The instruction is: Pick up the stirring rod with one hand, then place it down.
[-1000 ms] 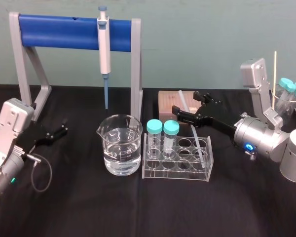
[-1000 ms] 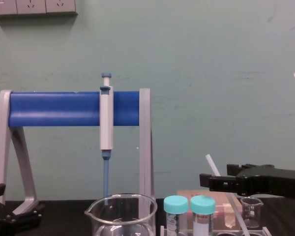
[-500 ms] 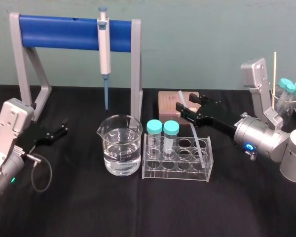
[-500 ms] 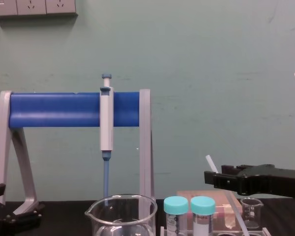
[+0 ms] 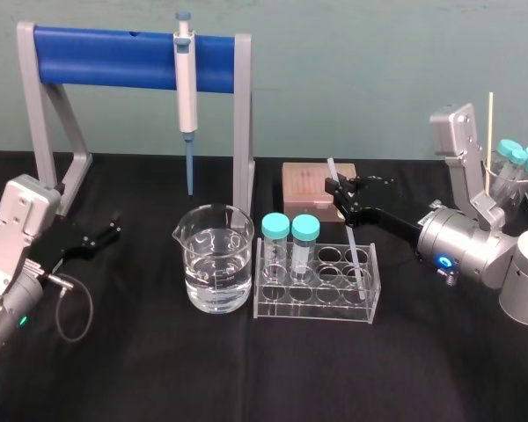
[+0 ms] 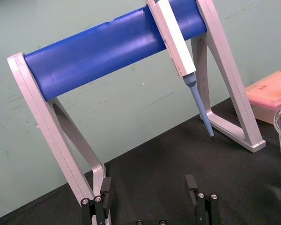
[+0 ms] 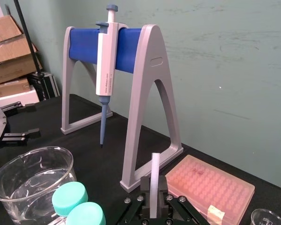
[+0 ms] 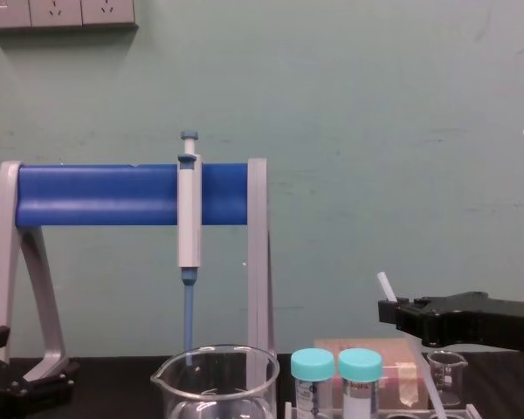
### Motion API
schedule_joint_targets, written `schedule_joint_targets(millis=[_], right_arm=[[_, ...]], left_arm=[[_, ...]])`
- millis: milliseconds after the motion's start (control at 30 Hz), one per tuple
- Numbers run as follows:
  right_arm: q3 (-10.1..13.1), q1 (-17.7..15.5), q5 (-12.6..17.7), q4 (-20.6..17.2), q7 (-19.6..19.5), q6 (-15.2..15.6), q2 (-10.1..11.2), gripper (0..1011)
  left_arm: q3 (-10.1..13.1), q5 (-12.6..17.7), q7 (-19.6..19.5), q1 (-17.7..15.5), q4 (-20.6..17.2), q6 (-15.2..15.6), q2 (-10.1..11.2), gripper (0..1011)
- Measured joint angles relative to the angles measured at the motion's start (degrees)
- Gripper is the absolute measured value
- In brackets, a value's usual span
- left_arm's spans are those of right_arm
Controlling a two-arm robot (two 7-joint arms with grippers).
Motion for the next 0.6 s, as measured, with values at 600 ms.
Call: schedule_joint_targets(millis=[600], right_arm=[[0.21,-0.26,-0.13,-0.02,0.0,-1.14,-0.07,71]], left_arm=[[0.0,0.0,0.0,0.0,0.0,0.0,0.0,1000]])
